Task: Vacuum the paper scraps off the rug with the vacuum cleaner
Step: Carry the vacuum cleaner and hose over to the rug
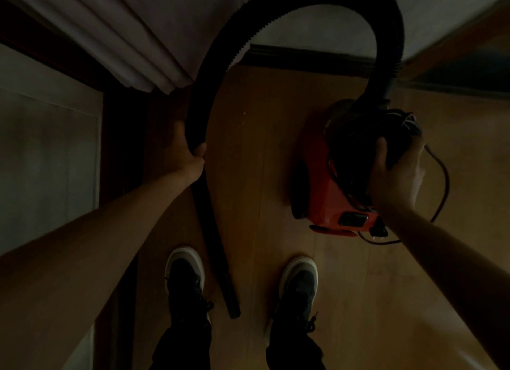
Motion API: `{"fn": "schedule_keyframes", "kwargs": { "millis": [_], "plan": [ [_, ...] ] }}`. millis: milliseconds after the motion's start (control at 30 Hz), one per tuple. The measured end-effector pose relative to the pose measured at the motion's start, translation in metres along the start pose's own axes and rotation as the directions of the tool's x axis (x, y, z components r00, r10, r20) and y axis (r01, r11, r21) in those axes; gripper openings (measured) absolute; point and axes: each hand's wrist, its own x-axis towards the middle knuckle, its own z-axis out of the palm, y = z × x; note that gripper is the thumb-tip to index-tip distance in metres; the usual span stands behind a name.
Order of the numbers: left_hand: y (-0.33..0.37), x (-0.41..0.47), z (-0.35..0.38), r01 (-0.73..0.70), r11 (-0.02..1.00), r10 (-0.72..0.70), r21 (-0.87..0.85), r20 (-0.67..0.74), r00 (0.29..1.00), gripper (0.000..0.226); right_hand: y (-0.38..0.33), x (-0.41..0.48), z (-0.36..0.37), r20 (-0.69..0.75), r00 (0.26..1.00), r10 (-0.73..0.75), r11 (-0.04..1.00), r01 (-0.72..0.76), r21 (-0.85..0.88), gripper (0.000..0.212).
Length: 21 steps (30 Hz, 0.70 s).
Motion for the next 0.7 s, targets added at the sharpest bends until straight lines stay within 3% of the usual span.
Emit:
{"fn": "schedule_keyframes", "kwargs": {
  "millis": [133,367,700],
  "plan": [
    [-0.001,-0.016,-0.009,-0.029,0.999,0.032,-0.044,0.059,0.998,0.064,-0.001,-0.004,-0.004,0.006,1.000,0.000,0.999,-0.001,0.039,0.050],
    [-0.001,-0.044,-0.035,-0.143,0.983,0.151,-0.120,0.065,0.986,0.057,-0.013,-0.024,-0.011,0.006,1.000,0.019,0.998,-0.019,0.055,0.050],
    [0.050,-0.131,-0.082,-0.226,0.955,0.228,-0.194,-0.014,0.974,0.059,-0.052,-0.060,-0.091,0.099,0.994,-0.054,0.993,0.044,0.108,0.048]
  ]
}}
